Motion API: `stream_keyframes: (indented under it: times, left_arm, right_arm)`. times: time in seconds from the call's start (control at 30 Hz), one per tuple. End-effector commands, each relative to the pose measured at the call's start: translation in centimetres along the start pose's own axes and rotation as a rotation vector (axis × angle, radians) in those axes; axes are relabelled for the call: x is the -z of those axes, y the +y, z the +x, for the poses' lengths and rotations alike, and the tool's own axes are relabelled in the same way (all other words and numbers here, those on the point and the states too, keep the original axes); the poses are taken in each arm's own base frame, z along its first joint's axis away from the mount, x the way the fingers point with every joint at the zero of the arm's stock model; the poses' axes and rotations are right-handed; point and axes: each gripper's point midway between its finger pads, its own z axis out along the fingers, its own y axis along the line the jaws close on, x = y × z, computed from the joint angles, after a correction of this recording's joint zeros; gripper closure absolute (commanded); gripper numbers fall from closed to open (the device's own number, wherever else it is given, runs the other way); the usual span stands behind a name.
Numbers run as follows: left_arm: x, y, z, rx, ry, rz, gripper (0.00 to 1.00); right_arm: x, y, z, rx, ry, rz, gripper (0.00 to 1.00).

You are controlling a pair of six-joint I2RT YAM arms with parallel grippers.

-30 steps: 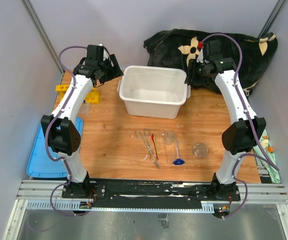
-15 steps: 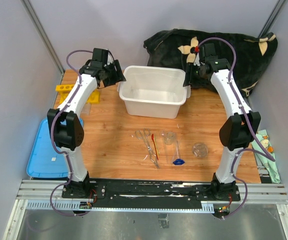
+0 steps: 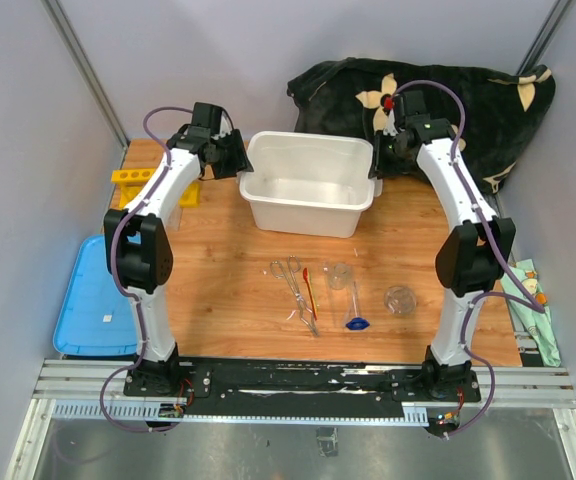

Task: Organize the chemistry lab equipment
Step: Move the storage box to the center of the board.

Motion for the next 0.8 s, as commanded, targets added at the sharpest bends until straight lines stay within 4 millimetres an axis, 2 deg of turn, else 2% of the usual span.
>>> stream_keyframes:
  times: [0.0,0.23,0.57,0.77]
  left_arm:
    - [0.5,-1.1,0.0,-0.020,0.002,0.040,0.47]
    - [2.1,-1.2,0.8,-0.020,0.006,0.047,0.51]
    - [5.5,-0.1,1.5,-0.036,-0.023,-0.005,0.51]
    - [6.8,1.4,2.6,-0.044,-0.017,-0.066,0.51]
  right_arm:
    - [-2.0,0.3,1.8,0.029,0.098,-0.021,0.75]
    - [-1.9,1.9,2.9,0.076,0.130,-0.045,0.91]
    - [-1.3,4.4,5.1,0.126,0.168,-0.106,0.92]
    - [-1.4,7.3,6.2,0.169,0.189,-0.158,0.92]
